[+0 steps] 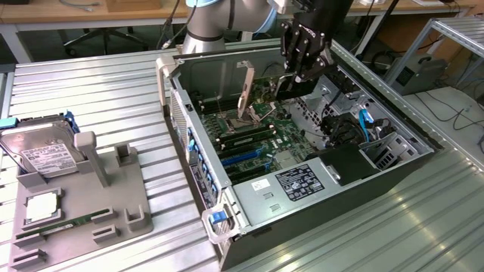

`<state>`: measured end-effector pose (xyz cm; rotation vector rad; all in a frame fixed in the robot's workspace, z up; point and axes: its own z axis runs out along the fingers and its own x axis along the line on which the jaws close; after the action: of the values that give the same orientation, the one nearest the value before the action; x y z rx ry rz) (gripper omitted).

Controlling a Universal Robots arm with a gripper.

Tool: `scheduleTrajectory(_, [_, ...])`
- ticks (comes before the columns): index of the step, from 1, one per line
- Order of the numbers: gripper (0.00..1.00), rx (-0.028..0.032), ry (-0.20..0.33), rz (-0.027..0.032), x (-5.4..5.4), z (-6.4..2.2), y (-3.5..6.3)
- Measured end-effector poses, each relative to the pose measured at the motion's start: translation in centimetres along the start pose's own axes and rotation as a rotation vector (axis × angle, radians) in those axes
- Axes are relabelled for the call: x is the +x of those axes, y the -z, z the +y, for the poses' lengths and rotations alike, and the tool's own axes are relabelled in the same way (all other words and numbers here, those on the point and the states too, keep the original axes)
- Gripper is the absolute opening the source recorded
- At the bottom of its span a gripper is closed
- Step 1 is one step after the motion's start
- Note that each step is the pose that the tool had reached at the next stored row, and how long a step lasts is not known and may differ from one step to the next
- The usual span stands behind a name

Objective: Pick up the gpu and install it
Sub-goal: 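Insert the gpu into the slot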

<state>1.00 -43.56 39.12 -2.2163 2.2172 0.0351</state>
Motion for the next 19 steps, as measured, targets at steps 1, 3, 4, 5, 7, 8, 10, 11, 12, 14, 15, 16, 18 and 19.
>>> scheduleTrajectory(1, [0.27, 0.0005, 0.000, 0.0000, 0.0, 0.01, -0.14])
scheduleTrajectory(3, [0.27, 0.0011, 0.000, 0.0001, 0.0, 0.02, -0.36])
scheduleTrajectory(4, [0.27, 0.0012, 0.000, 0.0002, 0.0, 0.02, -0.36])
scheduleTrajectory(5, [0.27, 0.0012, 0.000, 0.0000, 0.0, 0.02, -0.37])
scheduleTrajectory(7, [0.27, 0.0013, 0.000, -0.0001, 0.0, 0.08, -0.40])
scheduleTrajectory(8, [0.27, 0.0013, 0.000, -0.0001, 0.0, 0.28, -0.43])
scheduleTrajectory(10, [0.27, 0.0012, 0.000, 0.0001, 0.0, 0.76, -0.46])
scheduleTrajectory(11, [0.27, 0.0013, 0.000, 0.0000, 0.0, 0.98, -0.47])
scheduleTrajectory(12, [0.27, 0.0013, 0.000, 0.0000, 0.0, 1.33, -0.47])
scheduleTrajectory(14, [0.27, 0.0021, 0.000, 0.0000, 0.0, 1.72, -0.48])
scheduleTrajectory(15, [0.27, 0.0025, 0.000, -0.0004, 0.0, 1.93, -0.54])
scheduleTrajectory(16, [0.27, 0.0032, 0.000, -0.0002, 0.0, 2.08, -0.81])
scheduleTrajectory(18, [0.27, 0.0046, 0.000, -0.0001, 0.0, 2.27, -1.38])
scheduleTrajectory(19, [0.27, 0.0052, 0.000, 0.0000, 0.0, 2.35, -1.66])
